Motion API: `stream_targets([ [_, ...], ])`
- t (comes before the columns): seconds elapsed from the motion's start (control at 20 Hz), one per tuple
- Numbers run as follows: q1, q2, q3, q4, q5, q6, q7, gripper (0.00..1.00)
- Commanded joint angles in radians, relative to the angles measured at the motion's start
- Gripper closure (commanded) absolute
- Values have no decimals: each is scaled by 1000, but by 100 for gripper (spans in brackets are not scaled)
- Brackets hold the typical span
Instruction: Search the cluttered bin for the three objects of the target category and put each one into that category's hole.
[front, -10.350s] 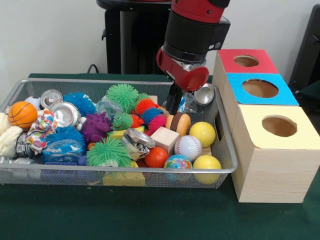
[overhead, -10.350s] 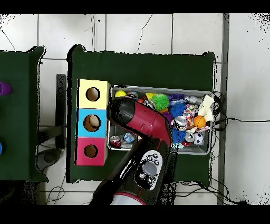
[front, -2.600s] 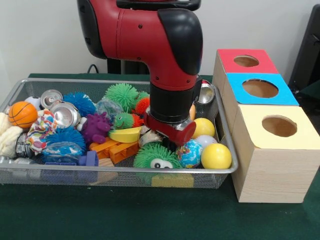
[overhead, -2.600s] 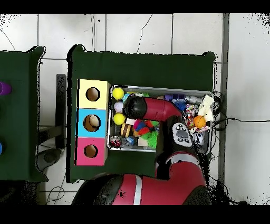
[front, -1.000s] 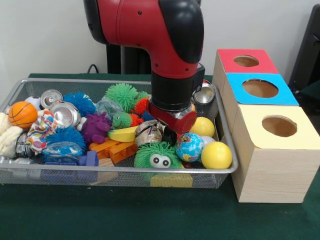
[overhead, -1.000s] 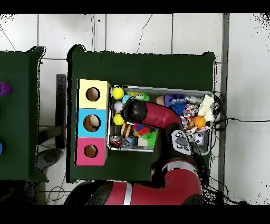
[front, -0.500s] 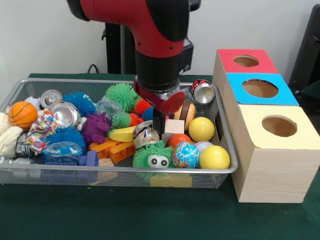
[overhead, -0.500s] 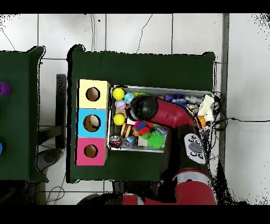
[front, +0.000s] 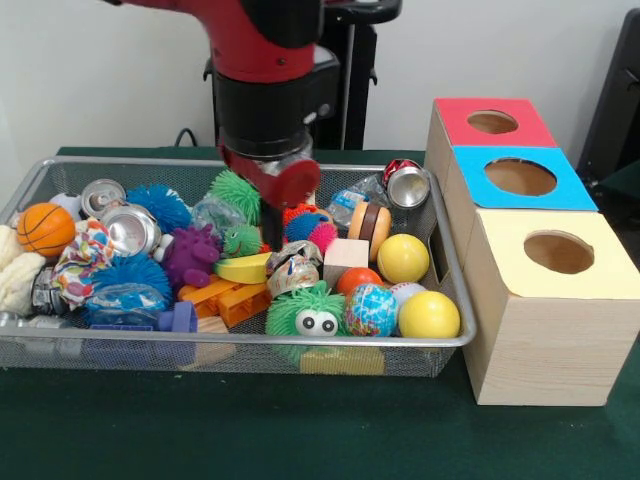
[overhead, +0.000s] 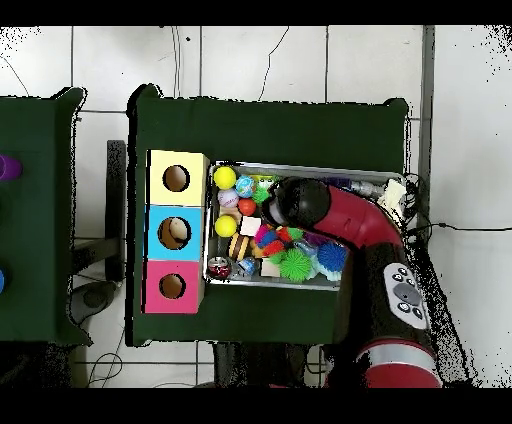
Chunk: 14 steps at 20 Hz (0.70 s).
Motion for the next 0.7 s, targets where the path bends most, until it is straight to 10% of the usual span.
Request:
stream_targets([
  [0.05, -79, -5, 81, -24, -63, 140, -145, 100],
  [0.7, -139, 20, 105, -80, -134, 148, -180, 100],
])
